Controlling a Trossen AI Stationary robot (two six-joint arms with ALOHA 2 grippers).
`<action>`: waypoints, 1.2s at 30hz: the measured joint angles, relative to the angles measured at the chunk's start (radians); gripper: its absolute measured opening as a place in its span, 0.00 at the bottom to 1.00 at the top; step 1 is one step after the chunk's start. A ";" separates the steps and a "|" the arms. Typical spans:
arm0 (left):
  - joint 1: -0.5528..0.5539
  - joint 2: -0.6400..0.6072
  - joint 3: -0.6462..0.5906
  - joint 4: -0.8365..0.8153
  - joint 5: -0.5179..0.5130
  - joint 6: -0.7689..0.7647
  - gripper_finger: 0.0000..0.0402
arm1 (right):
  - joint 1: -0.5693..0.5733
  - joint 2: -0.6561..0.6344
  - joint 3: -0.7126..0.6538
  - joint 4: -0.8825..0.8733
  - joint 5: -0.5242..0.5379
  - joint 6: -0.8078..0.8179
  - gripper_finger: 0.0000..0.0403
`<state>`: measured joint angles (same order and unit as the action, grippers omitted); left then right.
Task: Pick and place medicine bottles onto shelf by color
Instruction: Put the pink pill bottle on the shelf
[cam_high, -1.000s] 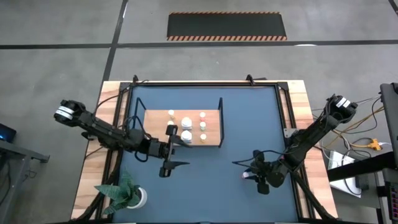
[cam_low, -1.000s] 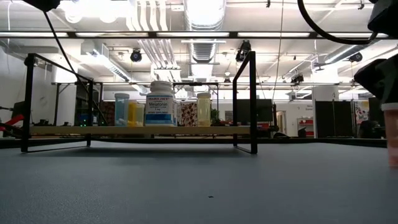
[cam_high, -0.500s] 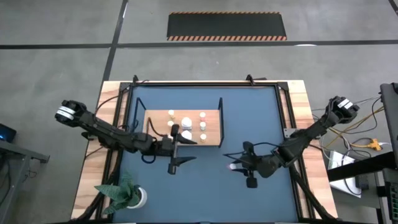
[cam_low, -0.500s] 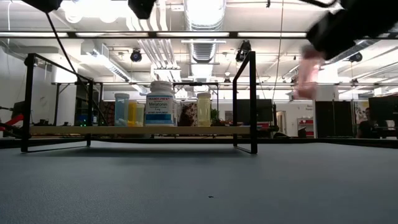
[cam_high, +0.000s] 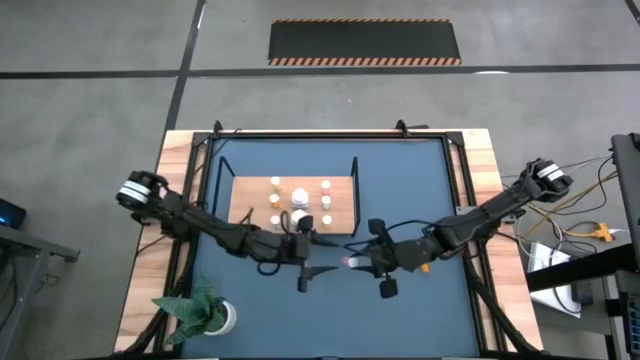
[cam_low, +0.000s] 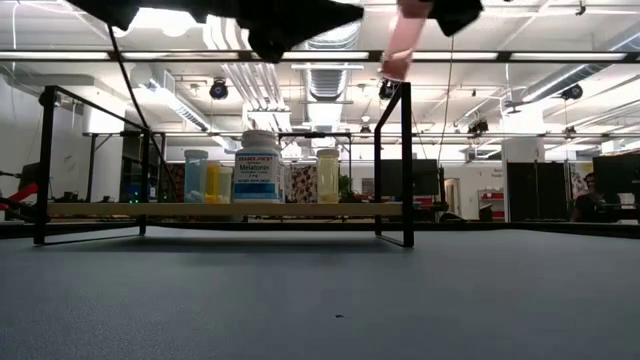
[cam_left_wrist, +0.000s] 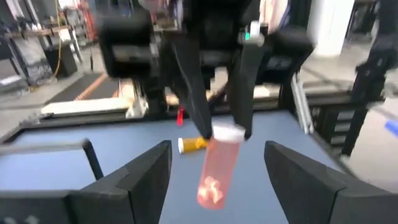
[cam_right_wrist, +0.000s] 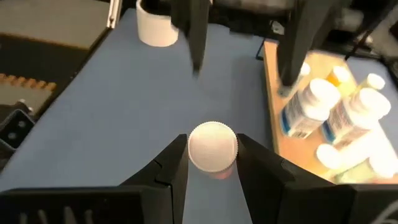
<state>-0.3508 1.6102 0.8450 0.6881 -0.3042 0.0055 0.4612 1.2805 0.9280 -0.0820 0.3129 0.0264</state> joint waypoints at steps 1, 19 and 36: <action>0.000 0.010 0.010 -0.019 0.000 0.000 0.60 | -0.004 0.014 0.019 -0.002 0.000 -0.022 0.28; 0.001 0.050 0.032 -0.065 -0.016 -0.018 0.45 | -0.056 0.144 0.257 -0.185 -0.003 -0.140 0.28; 0.000 0.048 0.025 -0.079 -0.010 -0.021 0.24 | -0.066 0.118 0.255 -0.181 0.005 -0.143 0.47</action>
<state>-0.3508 1.6585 0.8700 0.6090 -0.3141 -0.0158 0.3950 1.3983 1.1828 -0.2634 0.3176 -0.1162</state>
